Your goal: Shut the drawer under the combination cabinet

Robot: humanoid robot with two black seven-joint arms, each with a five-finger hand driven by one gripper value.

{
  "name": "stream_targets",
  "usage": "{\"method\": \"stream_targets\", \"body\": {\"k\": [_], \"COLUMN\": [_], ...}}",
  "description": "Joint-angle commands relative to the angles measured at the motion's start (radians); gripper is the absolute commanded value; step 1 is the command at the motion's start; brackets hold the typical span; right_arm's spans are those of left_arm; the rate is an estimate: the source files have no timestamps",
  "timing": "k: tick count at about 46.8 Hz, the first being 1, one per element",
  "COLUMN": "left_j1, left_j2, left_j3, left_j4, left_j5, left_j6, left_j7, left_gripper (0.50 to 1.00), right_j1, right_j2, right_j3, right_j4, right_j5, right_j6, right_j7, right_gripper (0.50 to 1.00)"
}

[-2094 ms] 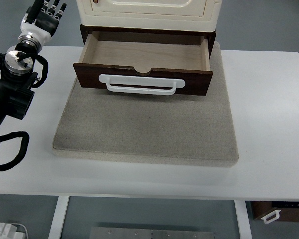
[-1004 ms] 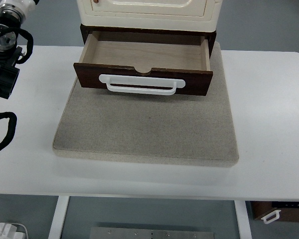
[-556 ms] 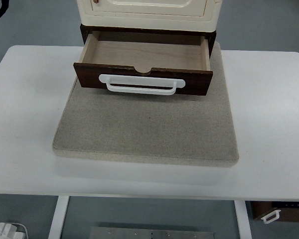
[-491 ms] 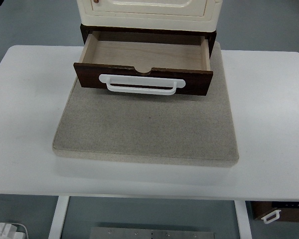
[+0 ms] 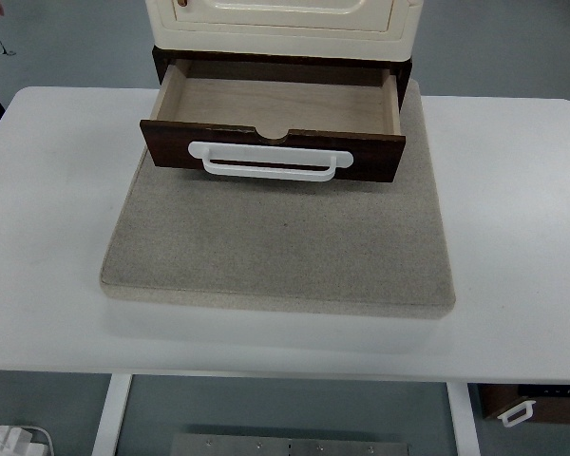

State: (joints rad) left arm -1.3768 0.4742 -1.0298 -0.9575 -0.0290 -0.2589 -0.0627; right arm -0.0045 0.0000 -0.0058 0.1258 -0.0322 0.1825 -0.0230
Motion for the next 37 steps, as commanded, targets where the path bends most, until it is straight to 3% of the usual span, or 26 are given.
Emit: {"method": "stream_targets", "body": {"k": [1,21,37], "left_j1": [0.001,-0.024,-0.025], "left_j2": [-0.002,-0.003,-0.008], "left_j3": [0.027,0.214,0.382], "left_j4": [-0.055,-0.334,-0.489], "left_j5": [0.001,0.037,0.093], "left_j6": [0.006,0.023,0.023], "left_j7": [0.0,0.006,0.004], "left_gripper": [1.0,1.0,1.0], "right_j1": [0.0,0.0,0.0], "right_j2": [0.0,0.0,0.0], "right_j3": [0.0,0.0,0.0], "right_j4": [0.0,0.0,0.0], "right_j5": [0.0,0.0,0.0], "right_j6": [0.0,0.0,0.0], "right_j7": [0.0,0.0,0.0], "right_gripper": [0.952,0.952,0.952]}}
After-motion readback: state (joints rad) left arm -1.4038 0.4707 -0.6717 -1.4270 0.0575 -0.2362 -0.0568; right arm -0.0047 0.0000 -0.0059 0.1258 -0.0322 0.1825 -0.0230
